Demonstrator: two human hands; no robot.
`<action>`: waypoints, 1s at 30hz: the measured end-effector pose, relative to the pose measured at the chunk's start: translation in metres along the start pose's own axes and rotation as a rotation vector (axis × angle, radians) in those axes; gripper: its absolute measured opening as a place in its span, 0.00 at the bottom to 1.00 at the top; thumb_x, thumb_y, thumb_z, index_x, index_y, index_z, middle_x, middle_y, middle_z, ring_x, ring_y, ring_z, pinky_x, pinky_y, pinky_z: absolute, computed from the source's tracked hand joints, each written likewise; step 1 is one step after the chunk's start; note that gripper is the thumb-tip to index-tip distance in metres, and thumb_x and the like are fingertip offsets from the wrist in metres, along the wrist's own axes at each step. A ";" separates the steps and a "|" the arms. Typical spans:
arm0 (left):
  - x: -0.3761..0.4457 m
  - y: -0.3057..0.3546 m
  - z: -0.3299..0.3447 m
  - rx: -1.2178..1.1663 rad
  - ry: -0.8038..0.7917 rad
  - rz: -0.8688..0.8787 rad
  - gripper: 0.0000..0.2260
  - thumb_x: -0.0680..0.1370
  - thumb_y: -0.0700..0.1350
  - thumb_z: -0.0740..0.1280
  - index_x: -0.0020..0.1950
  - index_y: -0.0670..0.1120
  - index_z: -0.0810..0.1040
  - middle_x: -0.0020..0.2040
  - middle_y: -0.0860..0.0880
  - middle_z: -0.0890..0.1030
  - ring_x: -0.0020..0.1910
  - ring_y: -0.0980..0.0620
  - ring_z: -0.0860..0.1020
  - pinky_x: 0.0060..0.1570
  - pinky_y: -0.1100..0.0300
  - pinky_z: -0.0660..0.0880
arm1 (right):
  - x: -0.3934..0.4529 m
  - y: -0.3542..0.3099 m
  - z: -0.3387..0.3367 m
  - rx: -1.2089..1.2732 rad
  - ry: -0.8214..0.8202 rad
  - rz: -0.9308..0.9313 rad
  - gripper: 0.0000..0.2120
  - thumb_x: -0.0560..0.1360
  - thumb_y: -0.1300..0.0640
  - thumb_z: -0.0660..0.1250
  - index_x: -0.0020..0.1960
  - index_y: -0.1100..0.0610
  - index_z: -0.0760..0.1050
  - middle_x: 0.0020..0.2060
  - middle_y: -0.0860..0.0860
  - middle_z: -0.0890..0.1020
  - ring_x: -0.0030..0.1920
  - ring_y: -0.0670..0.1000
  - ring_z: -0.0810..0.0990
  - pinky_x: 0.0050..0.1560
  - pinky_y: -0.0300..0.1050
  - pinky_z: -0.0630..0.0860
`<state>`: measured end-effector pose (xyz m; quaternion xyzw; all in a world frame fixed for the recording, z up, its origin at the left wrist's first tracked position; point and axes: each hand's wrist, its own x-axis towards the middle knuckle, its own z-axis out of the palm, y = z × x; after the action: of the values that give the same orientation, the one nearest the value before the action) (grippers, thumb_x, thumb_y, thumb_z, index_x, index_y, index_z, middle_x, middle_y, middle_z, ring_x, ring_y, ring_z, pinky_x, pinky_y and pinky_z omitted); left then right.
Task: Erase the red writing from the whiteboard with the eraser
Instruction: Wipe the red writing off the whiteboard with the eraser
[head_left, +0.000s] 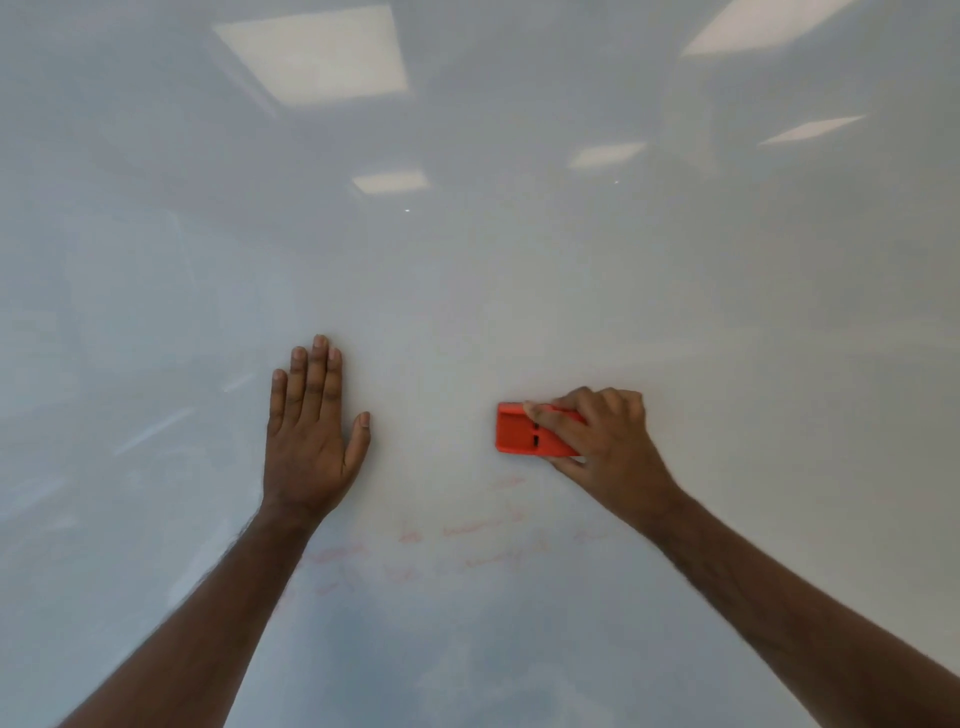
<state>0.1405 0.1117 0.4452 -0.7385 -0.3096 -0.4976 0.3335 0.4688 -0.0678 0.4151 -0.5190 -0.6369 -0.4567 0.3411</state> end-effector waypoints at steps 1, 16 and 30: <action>0.000 -0.001 0.000 -0.004 -0.003 0.003 0.35 0.87 0.54 0.55 0.89 0.40 0.50 0.90 0.43 0.50 0.90 0.43 0.48 0.88 0.43 0.46 | 0.000 -0.012 0.007 0.000 -0.009 -0.039 0.29 0.70 0.45 0.74 0.71 0.44 0.76 0.54 0.51 0.80 0.48 0.57 0.76 0.52 0.55 0.66; -0.002 -0.008 -0.001 -0.079 -0.001 0.047 0.36 0.86 0.55 0.59 0.90 0.42 0.50 0.90 0.45 0.50 0.90 0.43 0.49 0.88 0.44 0.46 | -0.072 0.002 0.013 -0.105 -0.143 -0.251 0.22 0.76 0.52 0.67 0.70 0.44 0.74 0.53 0.52 0.81 0.45 0.56 0.79 0.54 0.55 0.68; -0.002 -0.018 -0.010 -0.128 -0.025 0.116 0.36 0.85 0.55 0.60 0.89 0.41 0.54 0.90 0.44 0.53 0.90 0.43 0.49 0.88 0.46 0.45 | 0.029 -0.106 0.037 -0.053 -0.093 -0.228 0.26 0.72 0.51 0.71 0.69 0.43 0.75 0.53 0.52 0.81 0.45 0.56 0.78 0.52 0.55 0.70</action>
<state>0.1205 0.1137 0.4495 -0.7810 -0.2381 -0.4870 0.3100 0.3607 -0.0277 0.4046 -0.4728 -0.6945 -0.4847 0.2432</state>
